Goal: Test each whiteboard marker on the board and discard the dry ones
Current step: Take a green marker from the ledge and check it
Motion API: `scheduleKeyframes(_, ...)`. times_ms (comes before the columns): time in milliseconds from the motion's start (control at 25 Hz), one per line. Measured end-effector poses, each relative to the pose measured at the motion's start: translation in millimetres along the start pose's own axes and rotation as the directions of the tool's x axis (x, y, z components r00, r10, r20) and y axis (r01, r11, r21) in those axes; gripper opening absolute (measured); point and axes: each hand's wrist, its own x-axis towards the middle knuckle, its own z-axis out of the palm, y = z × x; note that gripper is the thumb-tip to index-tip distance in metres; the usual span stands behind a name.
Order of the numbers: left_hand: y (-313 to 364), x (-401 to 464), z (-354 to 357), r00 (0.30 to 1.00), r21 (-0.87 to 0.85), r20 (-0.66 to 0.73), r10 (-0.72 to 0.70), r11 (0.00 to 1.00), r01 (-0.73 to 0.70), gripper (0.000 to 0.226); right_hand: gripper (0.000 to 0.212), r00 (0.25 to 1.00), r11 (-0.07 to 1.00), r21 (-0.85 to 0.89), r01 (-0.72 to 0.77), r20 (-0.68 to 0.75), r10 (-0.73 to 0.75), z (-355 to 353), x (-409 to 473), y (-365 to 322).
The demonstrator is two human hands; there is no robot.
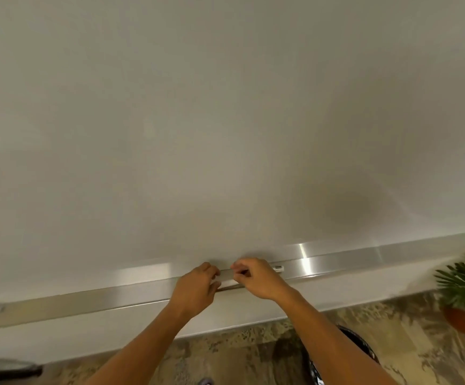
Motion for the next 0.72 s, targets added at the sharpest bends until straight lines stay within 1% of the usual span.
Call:
scheduleKeyframes(120,-22,-3,10,0.998,-0.012,0.025,-0.062,0.998,0.062,0.026,0.034,0.999,0.989,-0.151,-0.002,0.031,0.007,24,16,0)
scheduleKeyframes(280,-43,-7,23,0.993,-0.029,0.064,-0.103,0.994,0.105,0.025,0.036,0.998,0.926,-0.378,0.028,0.058,-0.007,53,28,3)
scheduleKeyframes(360,-51,-8,31,0.993,-0.055,0.083,-0.089,0.994,0.094,0.024,0.038,0.997,0.904,-0.425,0.041,0.074,-0.01,66,29,4)
scheduleKeyframes(480,-58,-10,42,0.993,-0.073,0.097,-0.073,0.994,0.08,0.026,0.04,0.998,0.879,-0.475,0.041,0.056,-0.017,79,31,6)
scheduleKeyframes(720,-62,-7,44,0.99,-0.146,0.119,-0.07,0.985,0.088,0.021,0.032,0.999,0.854,-0.519,0.043,0.014,-0.043,86,37,4)
